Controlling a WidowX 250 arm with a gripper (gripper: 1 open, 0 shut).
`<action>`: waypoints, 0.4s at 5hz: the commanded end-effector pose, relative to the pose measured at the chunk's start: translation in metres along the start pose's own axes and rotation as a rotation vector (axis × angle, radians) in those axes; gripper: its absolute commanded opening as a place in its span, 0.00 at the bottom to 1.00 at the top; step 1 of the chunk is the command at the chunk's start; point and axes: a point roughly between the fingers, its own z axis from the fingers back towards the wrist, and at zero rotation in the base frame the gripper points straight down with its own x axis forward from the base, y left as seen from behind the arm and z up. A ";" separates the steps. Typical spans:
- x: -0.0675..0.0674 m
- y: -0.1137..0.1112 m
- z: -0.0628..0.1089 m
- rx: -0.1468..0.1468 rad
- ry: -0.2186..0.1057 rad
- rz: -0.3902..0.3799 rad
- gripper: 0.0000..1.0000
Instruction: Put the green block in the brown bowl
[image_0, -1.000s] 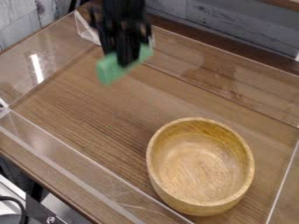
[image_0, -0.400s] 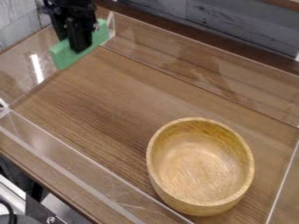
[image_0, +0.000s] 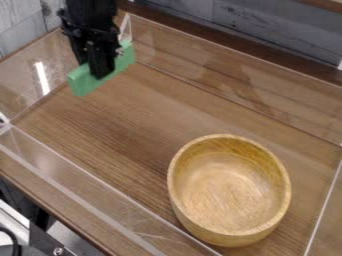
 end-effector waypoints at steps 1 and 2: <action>0.010 -0.005 0.014 0.034 -0.054 -0.032 0.00; 0.016 -0.010 0.011 0.034 -0.058 -0.048 0.00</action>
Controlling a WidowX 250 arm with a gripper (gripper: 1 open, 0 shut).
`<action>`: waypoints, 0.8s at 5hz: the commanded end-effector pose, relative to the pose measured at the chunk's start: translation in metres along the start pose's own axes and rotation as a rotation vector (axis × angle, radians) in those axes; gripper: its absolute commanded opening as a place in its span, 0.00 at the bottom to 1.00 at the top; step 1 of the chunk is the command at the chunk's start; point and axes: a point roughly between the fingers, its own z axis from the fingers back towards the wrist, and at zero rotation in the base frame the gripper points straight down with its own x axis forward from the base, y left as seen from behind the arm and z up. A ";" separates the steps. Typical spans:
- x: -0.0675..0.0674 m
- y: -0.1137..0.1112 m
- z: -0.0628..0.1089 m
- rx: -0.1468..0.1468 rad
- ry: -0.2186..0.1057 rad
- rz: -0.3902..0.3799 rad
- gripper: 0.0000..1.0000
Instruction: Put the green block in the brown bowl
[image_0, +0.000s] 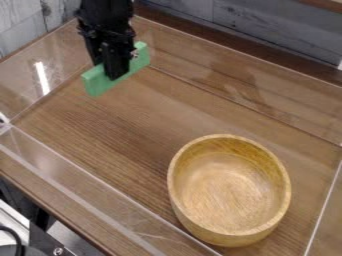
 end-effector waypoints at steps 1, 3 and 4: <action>0.009 0.001 0.005 0.030 -0.040 -0.012 0.00; 0.006 -0.007 0.002 0.035 -0.039 -0.025 0.00; 0.006 -0.012 0.009 0.042 -0.047 -0.025 0.00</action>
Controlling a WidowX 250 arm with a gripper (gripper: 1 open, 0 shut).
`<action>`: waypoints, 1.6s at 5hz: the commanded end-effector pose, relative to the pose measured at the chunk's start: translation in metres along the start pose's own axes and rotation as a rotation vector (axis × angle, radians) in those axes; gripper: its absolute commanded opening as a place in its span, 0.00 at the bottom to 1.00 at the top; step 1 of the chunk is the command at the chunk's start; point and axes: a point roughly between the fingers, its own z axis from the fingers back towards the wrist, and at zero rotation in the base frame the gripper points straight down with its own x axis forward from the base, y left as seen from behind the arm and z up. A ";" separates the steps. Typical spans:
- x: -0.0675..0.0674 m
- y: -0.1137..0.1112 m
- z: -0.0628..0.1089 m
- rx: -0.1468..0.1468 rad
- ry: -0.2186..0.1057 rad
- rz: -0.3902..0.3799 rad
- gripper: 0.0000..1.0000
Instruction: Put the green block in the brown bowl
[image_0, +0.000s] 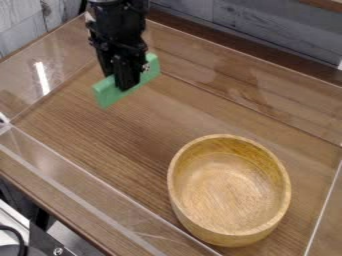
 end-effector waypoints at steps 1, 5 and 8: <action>0.006 0.000 0.023 0.040 -0.060 -0.005 0.00; 0.015 -0.097 0.014 0.017 -0.061 -0.158 0.00; 0.009 -0.217 -0.024 0.012 -0.052 -0.338 0.00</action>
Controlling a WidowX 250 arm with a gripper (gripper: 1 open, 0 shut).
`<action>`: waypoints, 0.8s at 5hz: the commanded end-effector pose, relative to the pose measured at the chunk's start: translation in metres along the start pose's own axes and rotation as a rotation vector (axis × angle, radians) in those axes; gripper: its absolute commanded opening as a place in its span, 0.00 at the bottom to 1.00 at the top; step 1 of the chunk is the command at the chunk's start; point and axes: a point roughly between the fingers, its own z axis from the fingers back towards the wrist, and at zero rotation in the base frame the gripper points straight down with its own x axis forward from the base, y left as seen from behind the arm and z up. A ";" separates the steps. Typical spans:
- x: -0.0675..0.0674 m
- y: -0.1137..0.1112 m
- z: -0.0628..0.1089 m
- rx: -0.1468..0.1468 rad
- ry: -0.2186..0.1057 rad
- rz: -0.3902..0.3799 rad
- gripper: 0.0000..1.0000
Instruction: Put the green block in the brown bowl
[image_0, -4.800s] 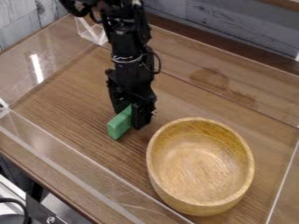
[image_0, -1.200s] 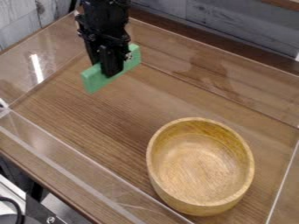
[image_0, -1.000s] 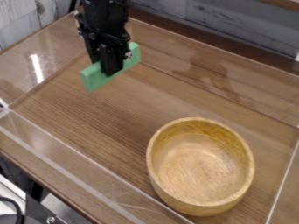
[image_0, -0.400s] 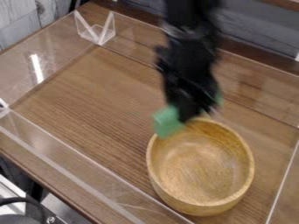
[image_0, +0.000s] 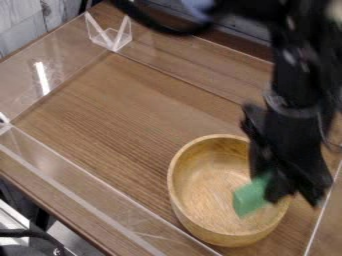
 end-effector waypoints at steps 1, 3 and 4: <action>-0.005 0.018 0.033 0.021 -0.043 0.053 0.00; -0.019 0.043 0.064 0.044 -0.070 0.151 0.00; -0.020 0.033 0.049 0.044 -0.072 0.146 0.00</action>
